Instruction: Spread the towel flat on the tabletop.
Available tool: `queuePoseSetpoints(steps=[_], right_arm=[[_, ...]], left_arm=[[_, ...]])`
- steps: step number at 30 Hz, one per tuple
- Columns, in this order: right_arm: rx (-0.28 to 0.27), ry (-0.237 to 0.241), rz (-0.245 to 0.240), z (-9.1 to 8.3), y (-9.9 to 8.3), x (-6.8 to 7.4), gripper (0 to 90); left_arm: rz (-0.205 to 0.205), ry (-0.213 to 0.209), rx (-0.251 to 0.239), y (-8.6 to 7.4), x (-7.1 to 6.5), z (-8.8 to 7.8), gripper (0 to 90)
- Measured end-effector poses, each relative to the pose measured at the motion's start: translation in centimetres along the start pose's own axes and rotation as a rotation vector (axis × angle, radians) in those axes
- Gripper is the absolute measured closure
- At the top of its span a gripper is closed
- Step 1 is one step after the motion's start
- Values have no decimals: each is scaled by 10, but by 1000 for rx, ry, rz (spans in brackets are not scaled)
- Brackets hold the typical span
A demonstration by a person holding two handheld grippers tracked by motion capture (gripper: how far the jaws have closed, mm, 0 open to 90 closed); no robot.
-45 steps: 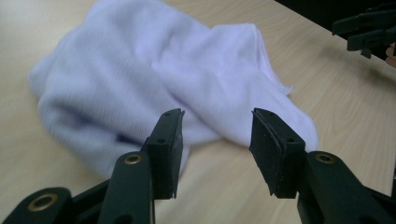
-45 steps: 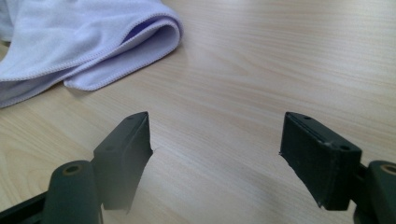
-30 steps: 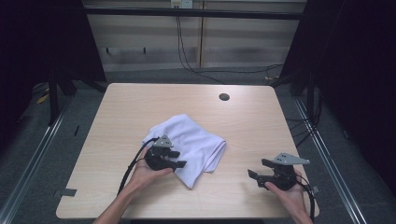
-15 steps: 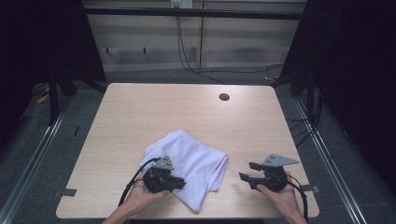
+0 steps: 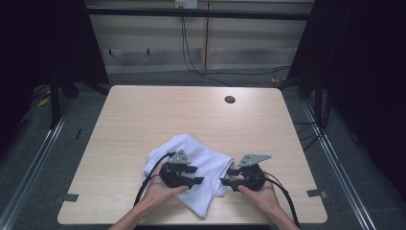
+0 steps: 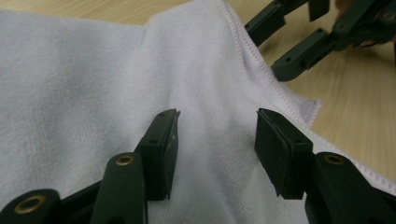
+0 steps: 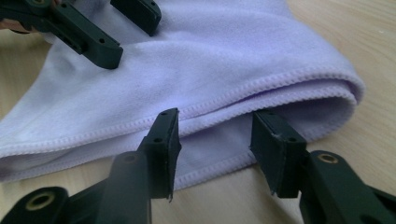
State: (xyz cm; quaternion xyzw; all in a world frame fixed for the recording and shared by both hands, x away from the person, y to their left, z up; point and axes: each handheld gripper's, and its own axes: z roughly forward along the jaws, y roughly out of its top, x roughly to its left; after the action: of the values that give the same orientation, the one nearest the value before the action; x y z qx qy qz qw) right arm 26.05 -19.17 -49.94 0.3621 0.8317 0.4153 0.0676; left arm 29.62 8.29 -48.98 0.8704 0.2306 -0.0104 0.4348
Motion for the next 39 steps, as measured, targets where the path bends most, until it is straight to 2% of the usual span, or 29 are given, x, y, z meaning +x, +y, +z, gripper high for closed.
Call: queuePoseSetpoints(steps=[1,2,3,4,5,6,8,10,11,13,16,18,19,20,21,24,25,28,30,31,32,33,34,36,37,38,39], right_arm=[[-1,10,2,3,1,1,501],[1,16,4,4,1,1,495],[1,16,4,4,1,1,495],[-1,0,-10,8,1,3,529],[-1,0,-10,8,1,3,529],[2,-14,-24,9,2,6,641],[6,-57,-34,8,4,8,769],[-7,-83,-40,3,5,8,867],[-27,-84,-32,-1,7,7,886],[-66,-94,-16,-10,10,3,893],[-101,-114,9,-22,13,-3,895],[-128,-131,19,-31,16,-9,896],[-150,-139,41,-36,18,-12,897],[-169,-139,53,-43,20,-15,898],[-187,-152,64,-48,23,-17,898],[-211,-149,65,-57,28,-21,898],[-239,-149,68,-68,37,-23,899],[-275,-161,82,-80,51,-28,900],[-297,-184,86,-89,64,-32,900],[-297,-184,86,-89,64,-32,900],[-331,-204,89,-102,81,-38,900],[-341,-207,97,-106,87,-40,900],[-351,-216,93,-111,96,-44,900],[-371,-233,101,-119,113,-51,900],[-383,-241,101,-123,122,-54,900],[-396,-246,100,-125,131,-57,900],[-396,-246,100,-125,131,-57,900]], left_arm=[[-1,-44,7,0,2,2,530],[7,-49,22,-1,1,4,556],[7,-49,22,-1,1,4,606],[25,-42,51,-2,0,8,685],[25,-42,51,-2,0,8,728],[19,-44,35,0,-1,5,798],[4,-58,-3,2,2,-3,856],[-10,-53,-47,3,6,-14,869],[-31,-54,-70,4,7,-19,871],[-45,-53,-107,4,11,-28,873],[-87,-49,-188,6,17,-45,874],[-93,-46,-205,7,19,-51,875],[-92,-39,-230,9,20,-58,877],[-106,-52,-300,12,22,-75,878],[-110,-46,-318,13,22,-81,878],[-116,-38,-359,14,21,-95,879],[-116,-28,-372,15,20,-101,881],[-136,17,-435,19,23,-119,882],[-145,57,-443,23,25,-124,883],[-145,57,-443,23,25,-124,884],[-154,82,-453,28,28,-127,884],[-154,82,-453,28,28,-127,884],[-162,111,-480,36,35,-135,884],[-176,109,-538,48,42,-147,885],[-177,124,-559,56,45,-152,885],[-170,143,-569,67,48,-157,884],[-170,143,-569,67,48,-157,884]])
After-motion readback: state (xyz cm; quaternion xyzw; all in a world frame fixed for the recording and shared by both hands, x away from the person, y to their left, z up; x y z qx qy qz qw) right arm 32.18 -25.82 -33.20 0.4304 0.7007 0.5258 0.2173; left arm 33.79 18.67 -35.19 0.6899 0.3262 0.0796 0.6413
